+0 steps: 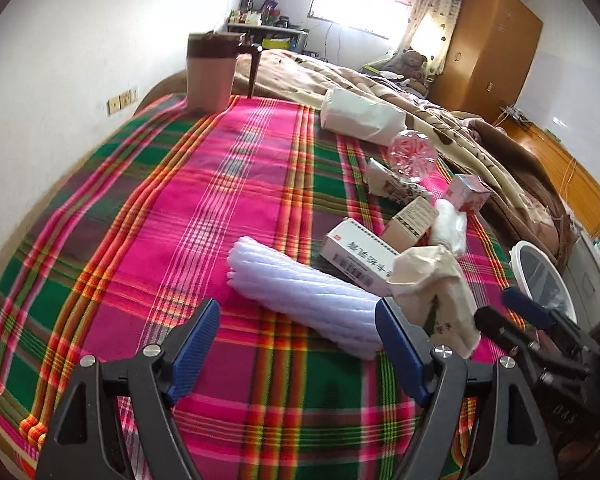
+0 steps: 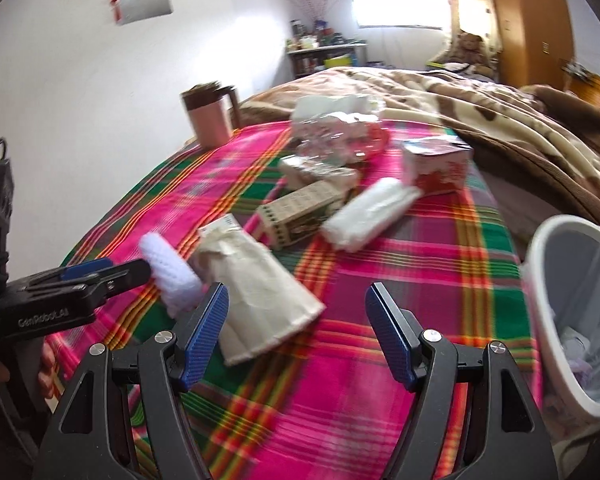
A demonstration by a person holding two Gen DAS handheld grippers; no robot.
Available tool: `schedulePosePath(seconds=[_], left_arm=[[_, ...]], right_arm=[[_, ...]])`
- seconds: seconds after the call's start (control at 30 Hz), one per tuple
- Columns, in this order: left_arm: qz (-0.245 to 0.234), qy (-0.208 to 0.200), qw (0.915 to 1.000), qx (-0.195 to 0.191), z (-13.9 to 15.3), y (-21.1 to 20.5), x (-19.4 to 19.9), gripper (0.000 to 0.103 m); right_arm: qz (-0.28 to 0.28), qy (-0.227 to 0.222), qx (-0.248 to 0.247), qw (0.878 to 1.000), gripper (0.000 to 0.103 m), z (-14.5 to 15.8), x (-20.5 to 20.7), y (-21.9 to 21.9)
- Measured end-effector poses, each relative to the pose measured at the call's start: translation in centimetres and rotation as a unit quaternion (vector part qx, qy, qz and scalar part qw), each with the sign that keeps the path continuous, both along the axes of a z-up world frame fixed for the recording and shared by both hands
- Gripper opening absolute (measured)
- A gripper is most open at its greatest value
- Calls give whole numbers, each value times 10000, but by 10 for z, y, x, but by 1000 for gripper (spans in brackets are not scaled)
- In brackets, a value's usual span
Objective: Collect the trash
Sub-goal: 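Grasp the white foam net with the left tool while the right tool grasps the paper bag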
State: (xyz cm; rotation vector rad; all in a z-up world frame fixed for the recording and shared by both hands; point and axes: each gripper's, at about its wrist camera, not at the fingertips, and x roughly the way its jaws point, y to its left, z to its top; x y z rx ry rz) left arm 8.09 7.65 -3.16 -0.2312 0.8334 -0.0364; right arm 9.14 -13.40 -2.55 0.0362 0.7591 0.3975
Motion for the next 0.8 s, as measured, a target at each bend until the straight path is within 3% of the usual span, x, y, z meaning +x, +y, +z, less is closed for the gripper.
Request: schedulePosePath(seconds=[0.43,0.57,0.7,0.8], left_arm=[[44,341,9980,-525,-17,11,29,81],[16,344,9983,-480,-18,5,34,81],[-19,395,9983,-422,-21,-2,37,81],[24,394,9982,-454,-21,-4,39,81]], right_arm=[[237,310,-415,9984,75,-13,14,24],[102,290,-414,9987,75,-13,13,18],[-79,256,-417,9988,60,-12,12,10],[-231,254,-326,9989,53,-12,12,1]])
